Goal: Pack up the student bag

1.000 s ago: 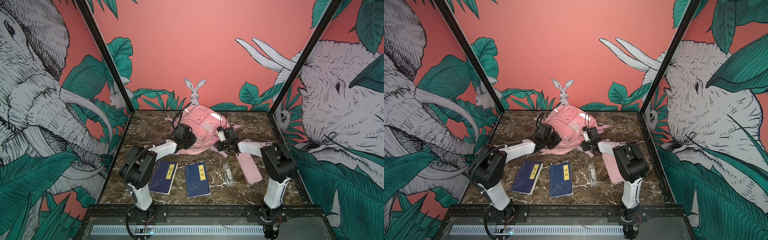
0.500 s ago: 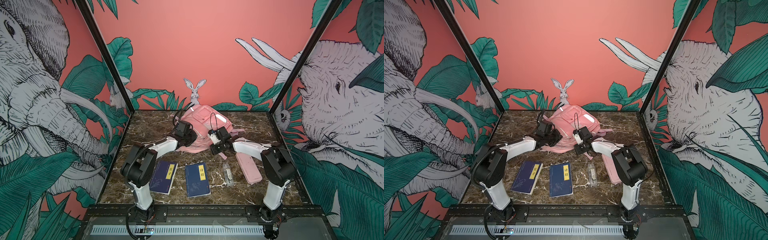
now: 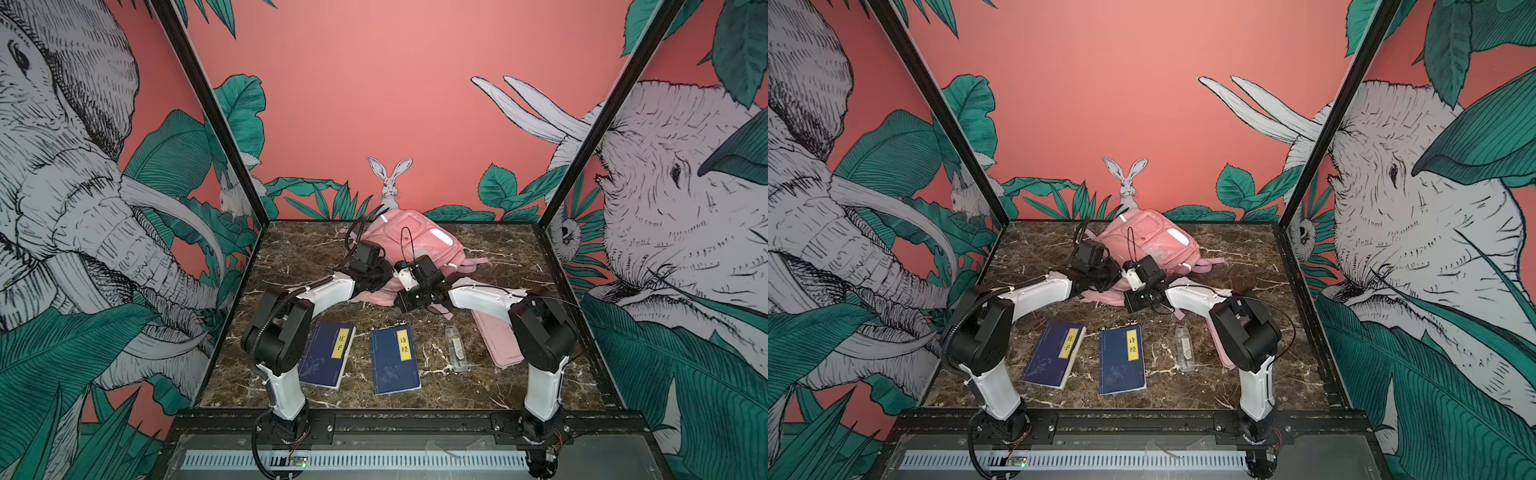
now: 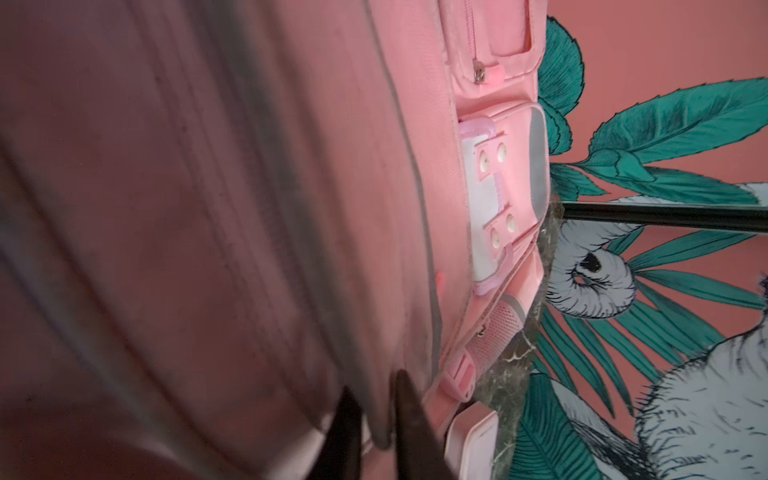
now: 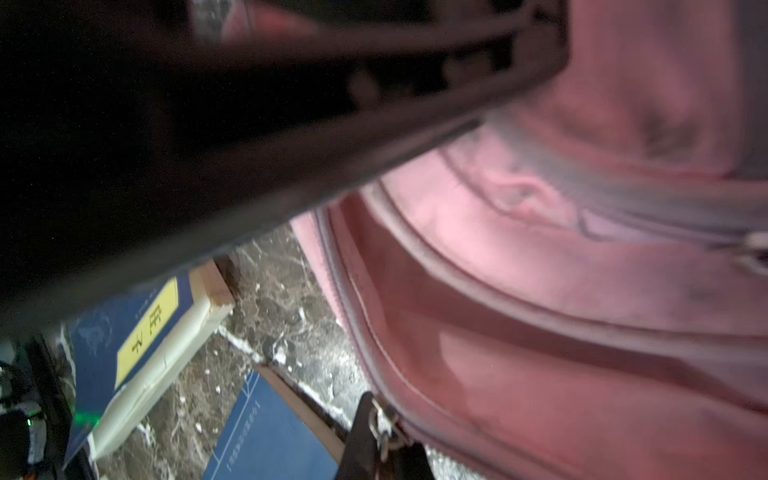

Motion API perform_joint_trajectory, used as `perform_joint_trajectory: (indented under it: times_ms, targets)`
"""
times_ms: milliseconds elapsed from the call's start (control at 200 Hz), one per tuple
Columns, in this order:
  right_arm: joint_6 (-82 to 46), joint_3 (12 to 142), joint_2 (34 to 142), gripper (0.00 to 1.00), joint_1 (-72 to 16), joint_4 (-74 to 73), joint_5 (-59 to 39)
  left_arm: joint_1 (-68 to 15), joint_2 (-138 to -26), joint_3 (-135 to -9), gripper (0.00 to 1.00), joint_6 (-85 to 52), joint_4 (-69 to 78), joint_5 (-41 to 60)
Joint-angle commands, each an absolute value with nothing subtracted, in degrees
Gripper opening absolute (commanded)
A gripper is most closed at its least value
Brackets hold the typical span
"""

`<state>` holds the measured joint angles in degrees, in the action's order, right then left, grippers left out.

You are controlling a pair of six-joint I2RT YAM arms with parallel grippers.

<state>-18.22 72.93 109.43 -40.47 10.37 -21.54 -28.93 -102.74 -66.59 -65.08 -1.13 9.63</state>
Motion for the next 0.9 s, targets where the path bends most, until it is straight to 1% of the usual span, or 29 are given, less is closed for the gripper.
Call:
perform_joint_trajectory:
  times_ms: [0, 70, 110, 160, 240, 310, 425, 550, 725, 895]
  targets:
    - [-19.9, 71.0, 107.1, 0.00, -39.9, 8.4, -25.7, -27.6, -98.8, -67.3, 0.43, -62.1, 0.1, 7.1]
    - [-19.9, 70.7, 106.7, 0.01, -38.7, 9.0, -26.5, -27.0, -97.5, -66.8, 0.58, -60.1, -0.1, 7.3]
    - [-19.7, 70.8, 106.5, 0.01, -37.7, 10.1, -26.7, -26.6, -97.0, -66.9, 0.62, -58.6, -1.1, 7.6]
    - [-19.7, 70.6, 105.9, 0.01, -36.3, 10.9, -27.7, -26.0, -96.3, -67.3, 0.64, -56.5, -2.8, 7.9]
    - [-19.3, 70.4, 104.5, 0.01, -34.5, 12.8, -28.6, -24.7, -95.4, -68.4, 0.64, -51.6, -6.0, 8.2]
    - [-18.1, 70.5, 103.2, 0.01, -33.3, 16.0, -28.1, -24.0, -96.4, -72.7, 0.63, -44.6, -12.1, 8.5]
    - [-15.9, 70.4, 101.8, 0.01, -31.7, 22.1, -24.9, -23.9, -101.9, -83.6, 0.61, -30.2, -26.1, 8.4]
    - [-13.9, 69.6, 101.1, 0.01, -30.7, 26.1, -21.7, -23.8, -108.2, -91.6, 0.59, -20.4, -34.9, 6.5]
    - [-12.3, 69.2, 100.5, 0.00, -30.1, 28.5, -19.3, -23.8, -113.9, -97.7, 0.58, -13.0, -38.9, 0.2]
    - [-10.5, 70.3, 101.3, 0.00, -30.1, 30.6, -18.1, -23.1, -119.2, -102.5, 0.57, -9.1, -39.6, -3.1]
